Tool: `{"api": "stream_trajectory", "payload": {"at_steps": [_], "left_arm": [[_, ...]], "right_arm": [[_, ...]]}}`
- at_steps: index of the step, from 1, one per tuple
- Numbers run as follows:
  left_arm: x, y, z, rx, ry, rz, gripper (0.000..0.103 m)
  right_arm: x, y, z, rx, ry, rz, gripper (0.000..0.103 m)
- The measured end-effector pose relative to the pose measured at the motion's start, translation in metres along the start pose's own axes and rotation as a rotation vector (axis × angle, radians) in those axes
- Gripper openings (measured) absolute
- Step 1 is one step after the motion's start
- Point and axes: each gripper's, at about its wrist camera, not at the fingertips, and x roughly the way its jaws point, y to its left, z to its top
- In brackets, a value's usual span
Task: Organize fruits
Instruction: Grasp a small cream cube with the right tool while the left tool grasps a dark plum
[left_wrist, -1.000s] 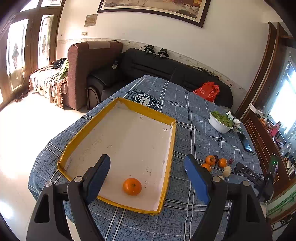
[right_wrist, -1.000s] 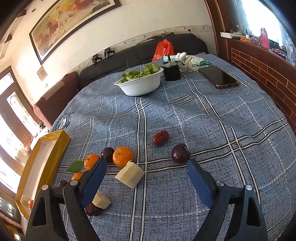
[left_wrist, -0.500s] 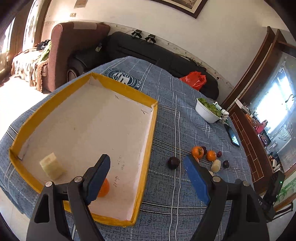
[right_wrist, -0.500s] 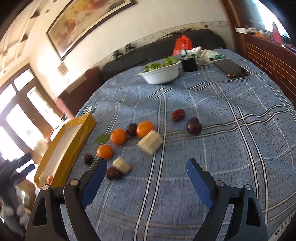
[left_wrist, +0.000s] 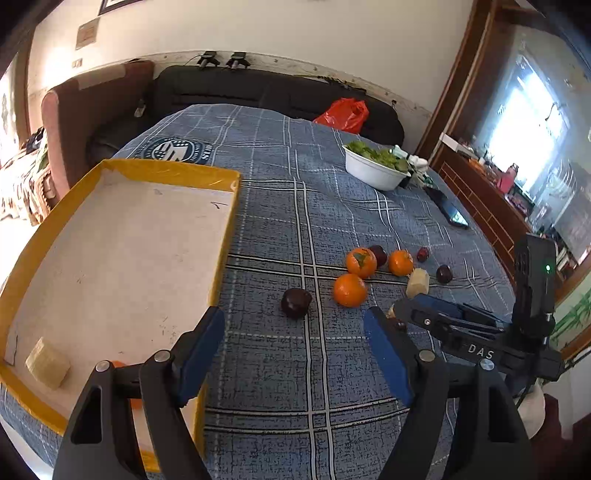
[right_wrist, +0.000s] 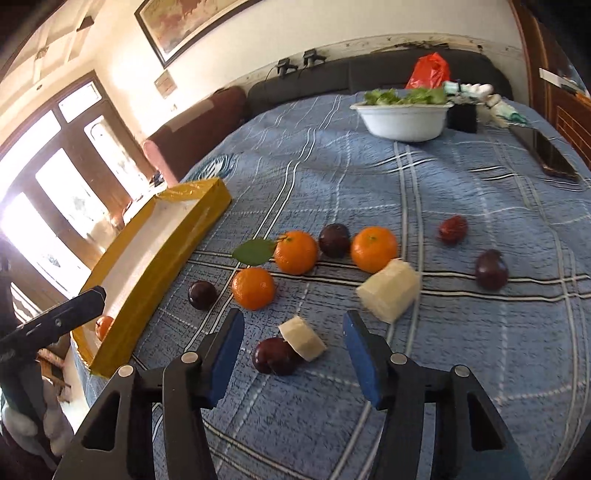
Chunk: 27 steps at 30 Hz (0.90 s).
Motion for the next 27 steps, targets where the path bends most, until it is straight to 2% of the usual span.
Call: {"api": "stream_trajectory", "payload": {"at_steps": [2,3,4,7,13,16,18,20,27], "left_arm": [[0.015,-0.011,0.003,0.051,0.029,0.02,0.071],[0.02,-0.014,0.003,0.064,0.042,0.018,0.069],[0.026,-0.018,0.005,0.076,0.056,0.015,0.066],[0.044,-0.023,0.008,0.111,0.078,0.046,0.058],[0.082,-0.019,0.009,0.109,0.145,0.07,0.044],[0.093,-0.018,0.006,0.108,0.167,0.071,0.042],[0.096,-0.02,0.003,0.126,0.163,0.081,0.037],[0.098,-0.022,0.003,0.134,0.161,0.095,0.027],[0.083,-0.016,0.002,0.063,0.126,0.056,0.027]], "right_arm": [[0.01,-0.001,0.001,0.002,0.021,0.004,0.046],[0.014,-0.003,0.0,0.011,0.032,0.013,0.031],[0.016,-0.005,0.0,0.024,0.035,0.016,0.026],[0.013,-0.016,-0.001,0.066,0.009,0.038,0.021],[0.008,-0.027,-0.001,0.103,-0.012,0.056,0.02],[0.005,-0.027,-0.001,0.105,-0.019,0.073,0.02],[0.004,-0.027,-0.002,0.106,-0.02,0.083,0.02],[0.003,-0.029,-0.003,0.114,-0.021,0.091,0.02],[0.002,-0.05,0.0,0.231,-0.028,0.185,0.02]]}}
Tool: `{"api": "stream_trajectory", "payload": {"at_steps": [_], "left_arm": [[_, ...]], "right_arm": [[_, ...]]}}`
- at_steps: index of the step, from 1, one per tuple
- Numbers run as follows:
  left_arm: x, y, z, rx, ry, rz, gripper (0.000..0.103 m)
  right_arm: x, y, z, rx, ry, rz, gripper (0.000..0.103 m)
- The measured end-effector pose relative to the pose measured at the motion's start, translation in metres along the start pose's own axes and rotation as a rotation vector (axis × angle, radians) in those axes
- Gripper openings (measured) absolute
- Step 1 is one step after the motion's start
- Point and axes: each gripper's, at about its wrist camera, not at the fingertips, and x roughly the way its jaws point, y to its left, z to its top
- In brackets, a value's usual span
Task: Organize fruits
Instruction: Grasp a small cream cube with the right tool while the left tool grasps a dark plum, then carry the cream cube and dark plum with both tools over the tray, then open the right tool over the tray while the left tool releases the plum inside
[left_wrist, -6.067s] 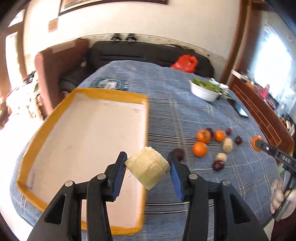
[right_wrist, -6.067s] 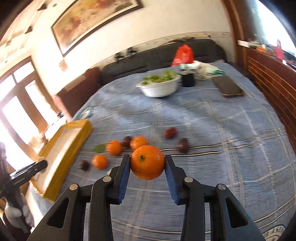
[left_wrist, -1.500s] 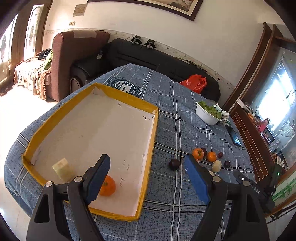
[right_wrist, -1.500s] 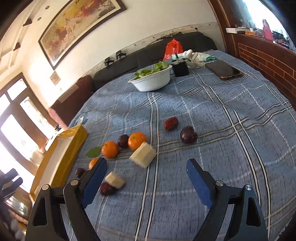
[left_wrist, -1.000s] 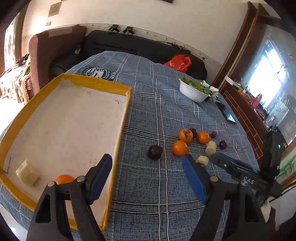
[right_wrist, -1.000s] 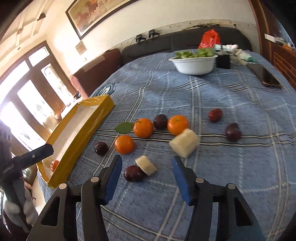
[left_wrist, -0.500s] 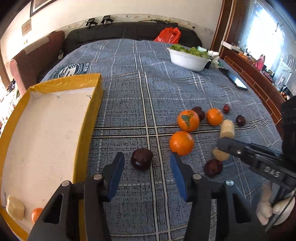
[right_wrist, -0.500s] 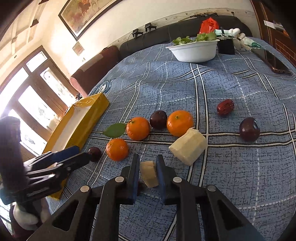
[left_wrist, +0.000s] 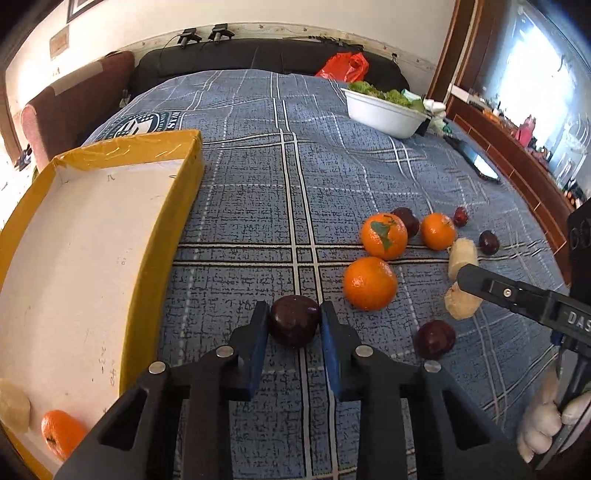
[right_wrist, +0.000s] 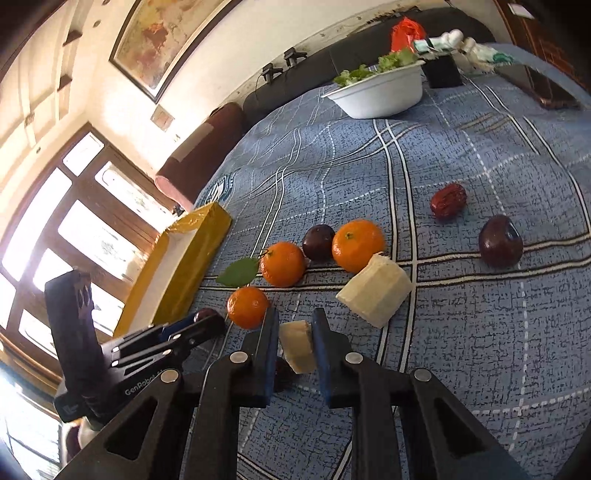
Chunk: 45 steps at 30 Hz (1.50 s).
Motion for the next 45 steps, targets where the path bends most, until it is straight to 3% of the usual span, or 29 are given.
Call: {"api": "stream_trajectory", "payload": {"at_steps": [5,9,13,19,24,29,37,45], "left_arm": [[-0.029,0.01,-0.006,-0.046,-0.046,-0.018,0.027],[-0.058,0.028,-0.005,-0.079,-0.09,-0.002,0.027],[-0.091,0.063,-0.007,-0.124,-0.142,0.064,0.027],[-0.113,0.129,-0.007,-0.222,-0.171,0.178,0.027],[-0.109,0.176,-0.007,-0.297,-0.145,0.232,0.027],[-0.095,0.206,-0.007,-0.326,-0.111,0.259,0.027],[-0.076,0.224,-0.01,-0.35,-0.062,0.251,0.027],[-0.073,0.235,-0.015,-0.376,-0.049,0.246,0.027]], "right_arm": [[-0.005,-0.001,0.001,0.018,-0.023,0.027,0.02],[-0.01,0.012,0.0,-0.04,-0.052,-0.024,0.02],[-0.017,0.039,0.0,-0.103,-0.053,-0.037,0.02],[-0.01,0.112,0.009,-0.232,-0.023,0.036,0.02],[0.034,0.176,0.004,-0.317,0.075,0.116,0.021],[0.088,0.212,-0.009,-0.368,0.163,0.124,0.021],[0.151,0.231,-0.028,-0.398,0.264,0.097,0.021],[0.176,0.234,-0.035,-0.419,0.301,0.068,0.021]]}}
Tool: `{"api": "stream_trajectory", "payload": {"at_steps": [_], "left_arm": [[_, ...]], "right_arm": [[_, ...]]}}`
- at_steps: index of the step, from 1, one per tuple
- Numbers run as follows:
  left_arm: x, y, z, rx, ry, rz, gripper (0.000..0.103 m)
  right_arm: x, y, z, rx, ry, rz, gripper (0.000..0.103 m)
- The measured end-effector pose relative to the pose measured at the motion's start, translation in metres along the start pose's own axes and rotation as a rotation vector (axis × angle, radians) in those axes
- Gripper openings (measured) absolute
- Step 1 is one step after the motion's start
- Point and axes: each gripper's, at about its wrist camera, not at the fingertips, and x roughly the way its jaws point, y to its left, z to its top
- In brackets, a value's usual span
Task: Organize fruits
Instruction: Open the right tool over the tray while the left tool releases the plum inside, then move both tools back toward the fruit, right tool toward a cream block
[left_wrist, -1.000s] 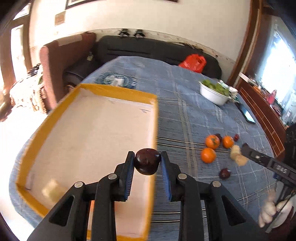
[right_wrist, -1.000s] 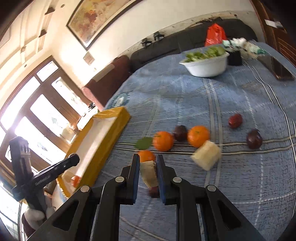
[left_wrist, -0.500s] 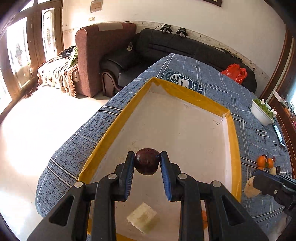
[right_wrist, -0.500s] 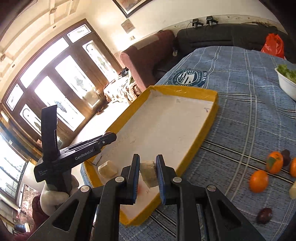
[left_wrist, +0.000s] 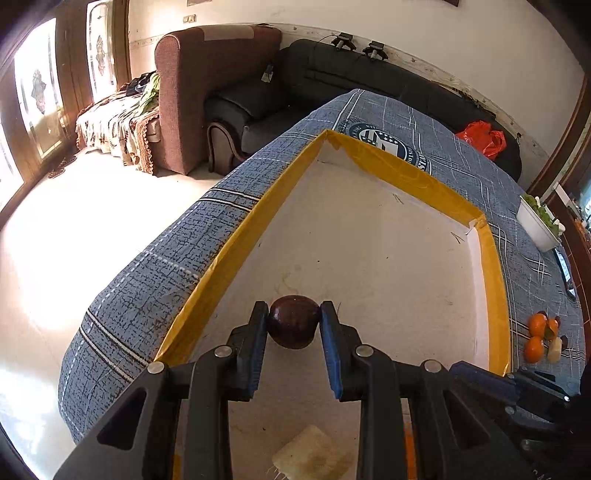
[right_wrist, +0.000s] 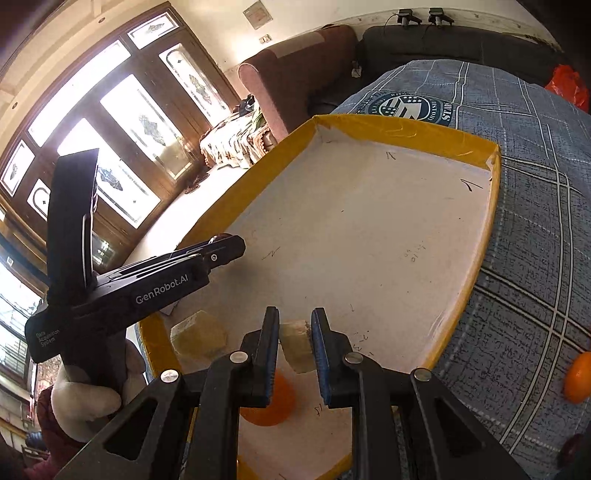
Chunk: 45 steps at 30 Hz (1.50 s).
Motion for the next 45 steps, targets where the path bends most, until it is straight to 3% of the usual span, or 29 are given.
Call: {"api": "stream_trajectory", "payload": {"at_steps": [4,13,20,23,28,37,45], "left_arm": [[-0.004,0.005,-0.002,-0.023,0.004,-0.004,0.029],[-0.064,0.011,-0.01,-0.124,-0.113,-0.056,0.069],[-0.098,-0.01,-0.035,-0.206,-0.148,-0.185,0.084],[-0.103,-0.026,-0.045,-0.215,-0.146,-0.24,0.085],[-0.111,-0.059,-0.054,-0.169,-0.13,-0.261,0.085],[-0.124,-0.107,-0.063,-0.064,-0.166,-0.229,0.085],[-0.117,-0.126,-0.068,-0.043,-0.153,-0.248,0.085]], "right_arm": [[0.001,0.005,0.004,-0.015,-0.003,-0.002,0.022],[-0.024,0.012,-0.002,-0.034,-0.05,-0.007,0.028],[-0.064,-0.001,-0.019,0.021,-0.133,-0.018,0.04],[-0.08,-0.013,-0.029,0.065,-0.166,-0.025,0.044],[-0.103,-0.035,-0.048,0.124,-0.201,-0.035,0.048],[-0.138,-0.078,-0.076,0.233,-0.256,-0.051,0.052],[-0.159,-0.106,-0.094,0.296,-0.286,-0.079,0.059]]}}
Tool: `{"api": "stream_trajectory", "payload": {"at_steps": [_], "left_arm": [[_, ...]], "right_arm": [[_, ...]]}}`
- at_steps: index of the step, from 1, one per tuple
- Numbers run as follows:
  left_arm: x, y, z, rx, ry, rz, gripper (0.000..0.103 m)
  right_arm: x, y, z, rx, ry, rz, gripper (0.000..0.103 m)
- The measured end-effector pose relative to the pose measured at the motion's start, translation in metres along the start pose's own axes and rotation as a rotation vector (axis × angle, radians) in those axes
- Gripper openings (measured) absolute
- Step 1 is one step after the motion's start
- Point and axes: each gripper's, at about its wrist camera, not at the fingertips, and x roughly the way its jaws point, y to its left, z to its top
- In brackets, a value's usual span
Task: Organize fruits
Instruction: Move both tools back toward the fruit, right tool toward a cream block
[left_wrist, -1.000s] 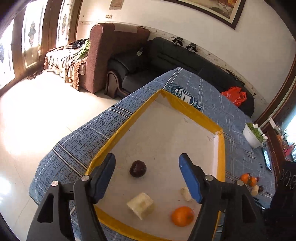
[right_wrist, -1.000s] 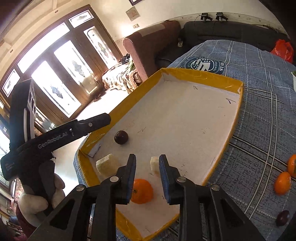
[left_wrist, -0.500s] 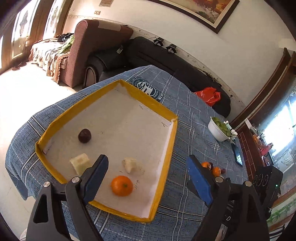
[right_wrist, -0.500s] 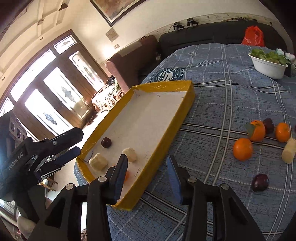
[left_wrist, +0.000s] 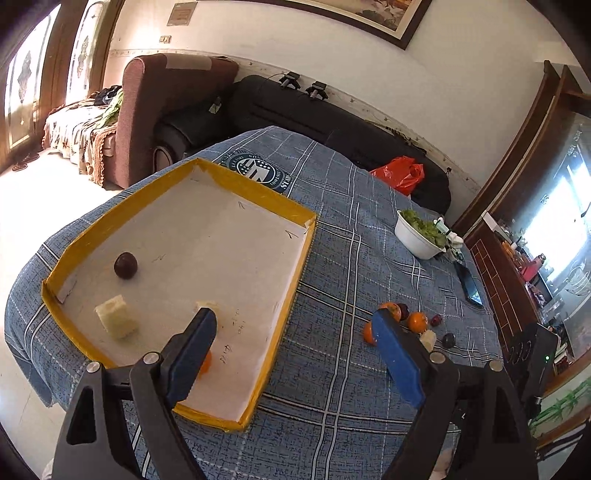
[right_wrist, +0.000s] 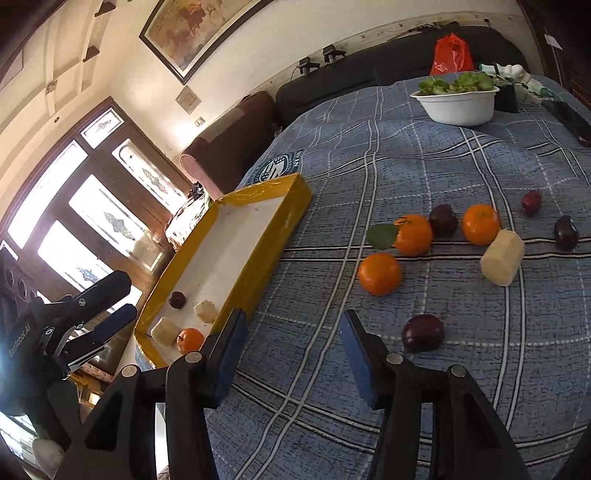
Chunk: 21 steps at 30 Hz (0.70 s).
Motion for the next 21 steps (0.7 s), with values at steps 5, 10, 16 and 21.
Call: {"api": "stream_trajectory", "payload": {"at_steps": [5,10,16,21], "left_arm": [[0.001,-0.012,-0.003,0.042,-0.008,0.011,0.085],[-0.009,-0.029,-0.005,0.114,-0.097,0.063,0.085],[-0.028,-0.042,-0.005,0.181,-0.258,0.118,0.09],[-0.022,-0.042,-0.004,0.174,-0.236,0.123,0.09]], "right_arm": [[-0.008,-0.029,0.0,0.05,-0.009,-0.041,0.06],[-0.022,-0.055,0.002,0.083,-0.034,-0.082,0.06],[-0.034,-0.081,0.011,0.124,-0.071,-0.119,0.059],[-0.046,-0.101,0.019,0.143,-0.109,-0.15,0.059]]}}
